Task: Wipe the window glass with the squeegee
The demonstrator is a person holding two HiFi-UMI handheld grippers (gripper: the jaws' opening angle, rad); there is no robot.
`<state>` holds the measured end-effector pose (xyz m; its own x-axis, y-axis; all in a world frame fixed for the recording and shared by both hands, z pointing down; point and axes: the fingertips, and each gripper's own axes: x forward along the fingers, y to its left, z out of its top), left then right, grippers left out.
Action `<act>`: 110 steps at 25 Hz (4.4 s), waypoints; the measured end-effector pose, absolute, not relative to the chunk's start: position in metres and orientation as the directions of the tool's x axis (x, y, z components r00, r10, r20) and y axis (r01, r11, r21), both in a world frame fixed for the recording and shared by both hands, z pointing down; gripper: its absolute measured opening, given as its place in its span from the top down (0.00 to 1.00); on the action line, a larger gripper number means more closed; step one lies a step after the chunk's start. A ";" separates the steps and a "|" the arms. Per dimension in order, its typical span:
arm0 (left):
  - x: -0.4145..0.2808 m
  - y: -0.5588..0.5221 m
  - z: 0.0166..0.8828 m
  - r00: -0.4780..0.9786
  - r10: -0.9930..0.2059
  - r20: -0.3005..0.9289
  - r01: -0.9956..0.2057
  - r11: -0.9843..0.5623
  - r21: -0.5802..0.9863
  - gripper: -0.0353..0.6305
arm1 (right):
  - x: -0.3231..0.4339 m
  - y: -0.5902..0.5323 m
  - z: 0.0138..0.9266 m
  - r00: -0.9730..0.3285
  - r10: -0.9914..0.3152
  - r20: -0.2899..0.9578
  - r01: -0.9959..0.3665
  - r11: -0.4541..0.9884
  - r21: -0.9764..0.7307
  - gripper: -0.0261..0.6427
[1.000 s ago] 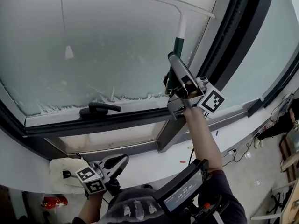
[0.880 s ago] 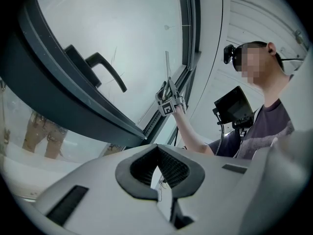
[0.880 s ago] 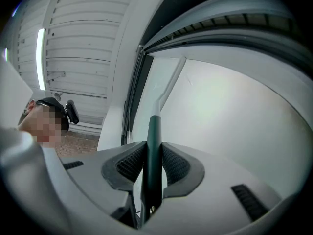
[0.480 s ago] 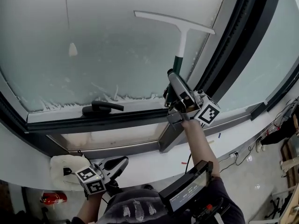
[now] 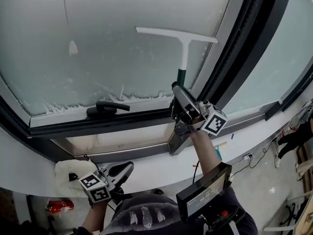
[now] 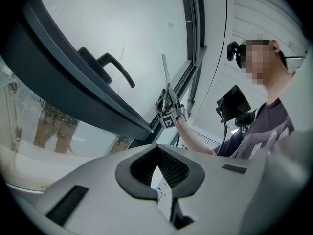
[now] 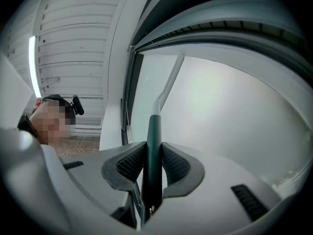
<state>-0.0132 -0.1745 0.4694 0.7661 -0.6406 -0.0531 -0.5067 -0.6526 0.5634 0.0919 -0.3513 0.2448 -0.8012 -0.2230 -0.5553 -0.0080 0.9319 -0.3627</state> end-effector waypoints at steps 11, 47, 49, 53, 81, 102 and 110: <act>-0.012 -0.167 0.473 0.763 -0.645 -0.045 -0.514 -0.648 0.562 0.94 | 0.093 -0.344 0.289 -0.806 -0.247 -0.538 0.007 0.904 -0.426 0.81; 0.010 -0.146 0.469 0.609 -0.793 -0.016 -0.652 -0.512 0.559 0.94 | 0.087 -0.306 0.282 -0.819 -0.140 -0.556 0.093 0.924 -0.371 0.82; 0.008 -0.144 0.465 0.597 -0.802 -0.027 -0.657 -0.508 0.557 0.94 | 0.079 -0.304 0.274 -0.820 -0.120 -0.559 0.096 0.935 -0.342 0.82; -0.015 -0.138 0.455 0.595 -0.802 -0.054 -0.658 -0.525 0.539 0.94 | 0.048 -0.302 0.251 -0.808 -0.103 -0.581 0.096 0.948 -0.302 0.82; -0.181 -0.101 0.426 0.711 -0.685 -0.162 -0.561 -0.690 0.458 0.94 | -0.159 -0.288 0.054 -0.723 -0.090 -0.685 0.026 0.987 -0.157 0.82; -0.182 -0.101 0.437 0.712 -0.688 -0.143 -0.554 -0.675 0.488 0.94 | -0.158 -0.283 0.089 -0.741 -0.098 -0.664 0.079 0.970 -0.231 0.82; -0.178 -0.094 0.440 0.717 -0.683 -0.137 -0.557 -0.680 0.477 0.94 | -0.160 -0.277 0.121 -0.766 -0.108 -0.633 0.091 0.958 -0.273 0.82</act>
<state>-0.1778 -0.0935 0.4398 0.7172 -0.6833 -0.1372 -0.5567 -0.6800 0.4771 -0.1599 -0.2769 0.1210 -0.7663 -0.1078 -0.6334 0.0912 0.9576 -0.2733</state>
